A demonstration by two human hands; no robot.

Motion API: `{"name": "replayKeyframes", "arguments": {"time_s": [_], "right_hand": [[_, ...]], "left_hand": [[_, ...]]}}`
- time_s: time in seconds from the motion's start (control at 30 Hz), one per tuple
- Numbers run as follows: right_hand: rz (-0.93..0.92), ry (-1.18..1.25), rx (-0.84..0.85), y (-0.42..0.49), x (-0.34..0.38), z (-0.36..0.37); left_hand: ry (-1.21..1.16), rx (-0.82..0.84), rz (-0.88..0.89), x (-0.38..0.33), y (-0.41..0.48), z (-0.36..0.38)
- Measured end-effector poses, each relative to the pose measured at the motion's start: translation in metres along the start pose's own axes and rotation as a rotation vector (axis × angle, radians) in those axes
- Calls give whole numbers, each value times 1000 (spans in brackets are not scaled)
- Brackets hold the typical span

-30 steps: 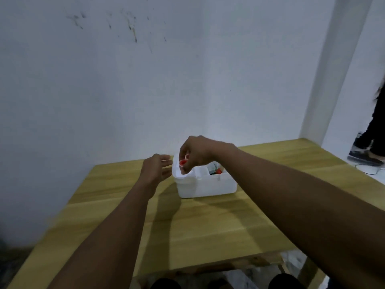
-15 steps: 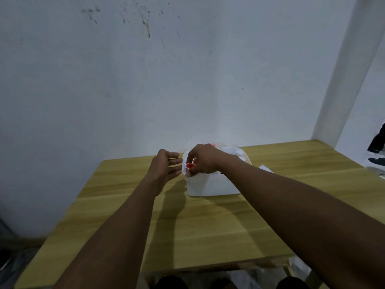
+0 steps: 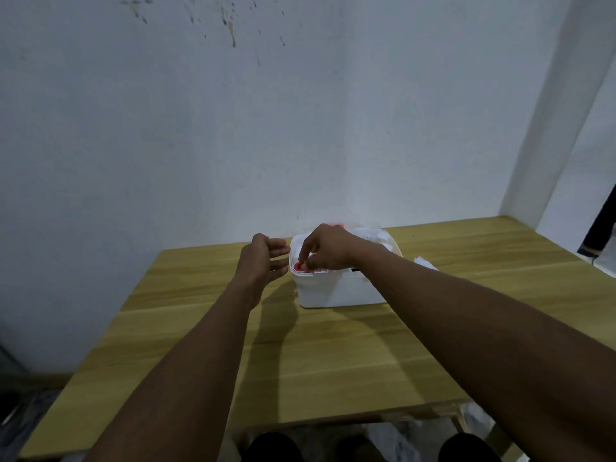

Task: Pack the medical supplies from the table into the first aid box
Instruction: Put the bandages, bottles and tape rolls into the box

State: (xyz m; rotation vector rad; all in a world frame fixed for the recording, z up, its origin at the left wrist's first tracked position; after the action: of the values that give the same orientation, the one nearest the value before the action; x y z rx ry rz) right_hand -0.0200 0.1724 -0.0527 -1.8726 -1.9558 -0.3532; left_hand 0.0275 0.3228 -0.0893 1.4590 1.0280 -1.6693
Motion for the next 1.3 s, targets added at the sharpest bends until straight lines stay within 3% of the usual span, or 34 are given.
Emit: {"name": "replayKeyframes", "arguments": {"time_s": [0.2,0.47,0.67,0.87,1.03,1.2,1.3], "right_hand": [[-2,24,-13,-5,-1,-3],[51,37,-207,-33,-19,-54],[237,108,-423,-73,-81,-81],[597,191,-235,-76,-152,-29],[609,142,-306,-73,-161,-12],[713,32,-100,-78,-169,11],[692,33,-151,-75,-171,12]], "left_hand": [[51,-43,27,-1,-1,4],[612,-124,258,-13,-5,38],[732,-107,302,-4,-1,63],[692,-206,286,12,2,64],[628,-208,312,15,-1,65],[567,-205,332,21,-3,69],[589,-208,315,22,1,66]]}}
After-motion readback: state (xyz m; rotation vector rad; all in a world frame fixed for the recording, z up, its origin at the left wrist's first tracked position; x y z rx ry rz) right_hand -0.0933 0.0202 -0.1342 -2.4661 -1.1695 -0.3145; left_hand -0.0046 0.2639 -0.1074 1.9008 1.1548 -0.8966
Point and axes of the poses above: each hand's wrist, its own y-axis towards the middle knuckle, its own z-axis out of the palm, x = y × z, the point moved 3 cm from there along y, towards the middle knuckle, and after that the axes turned 10 degrees about x, right-handed, at the moved point
